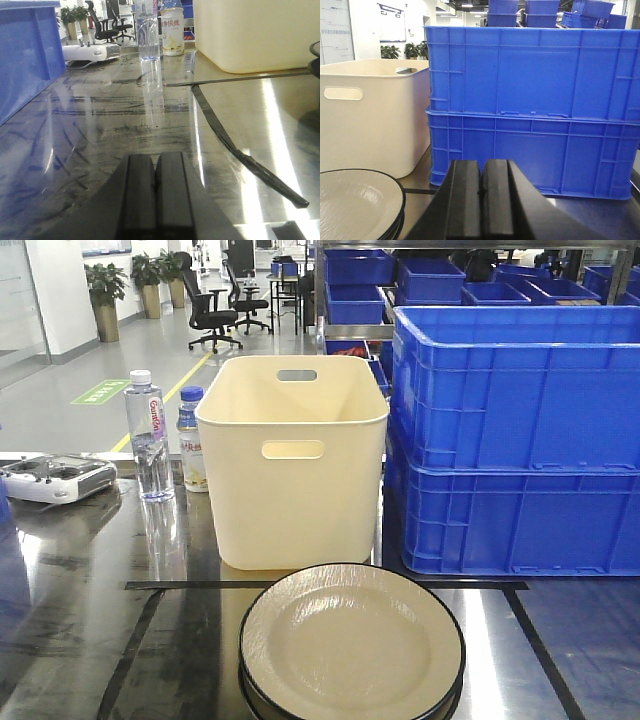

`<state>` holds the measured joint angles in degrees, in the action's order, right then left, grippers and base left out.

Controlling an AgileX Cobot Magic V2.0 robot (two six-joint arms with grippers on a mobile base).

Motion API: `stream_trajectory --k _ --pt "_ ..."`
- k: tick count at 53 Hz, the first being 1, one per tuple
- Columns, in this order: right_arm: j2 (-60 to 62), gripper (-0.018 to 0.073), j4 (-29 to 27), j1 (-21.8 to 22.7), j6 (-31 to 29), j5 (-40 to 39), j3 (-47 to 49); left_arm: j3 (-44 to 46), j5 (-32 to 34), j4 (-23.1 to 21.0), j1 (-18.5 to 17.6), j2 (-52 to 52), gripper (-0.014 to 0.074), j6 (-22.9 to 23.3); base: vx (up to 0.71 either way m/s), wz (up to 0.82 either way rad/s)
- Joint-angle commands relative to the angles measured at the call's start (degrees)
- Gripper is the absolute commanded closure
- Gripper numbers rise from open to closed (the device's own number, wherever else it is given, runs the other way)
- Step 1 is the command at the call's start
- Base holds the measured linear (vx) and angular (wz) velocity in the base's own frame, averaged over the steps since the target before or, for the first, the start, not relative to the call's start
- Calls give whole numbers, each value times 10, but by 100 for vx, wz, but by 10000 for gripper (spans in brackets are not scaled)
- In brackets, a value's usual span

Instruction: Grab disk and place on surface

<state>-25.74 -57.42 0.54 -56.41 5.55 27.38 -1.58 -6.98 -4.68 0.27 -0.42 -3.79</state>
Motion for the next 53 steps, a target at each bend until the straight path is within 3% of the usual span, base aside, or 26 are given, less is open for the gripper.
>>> stream_trajectory --k 1,42,46,50,53 --pt "-5 568 -3 3 -5 -28 18 -3 53 1 -2 -3 599 3 0 0" --pt "-5 568 -5 3 14 -24 18 -3 53 1 -2 -3 599 3 0 0" --pt "-12 568 39 3 67 0 18 -3 53 1 -2 -3 599 3 0 0" --pt "-16 568 174 3 177 42 18 -3 53 1 -2 -3 599 3 0 0" --pt "-17 568 283 3 315 66 18 -3 53 1 -2 -3 599 3 0 0"
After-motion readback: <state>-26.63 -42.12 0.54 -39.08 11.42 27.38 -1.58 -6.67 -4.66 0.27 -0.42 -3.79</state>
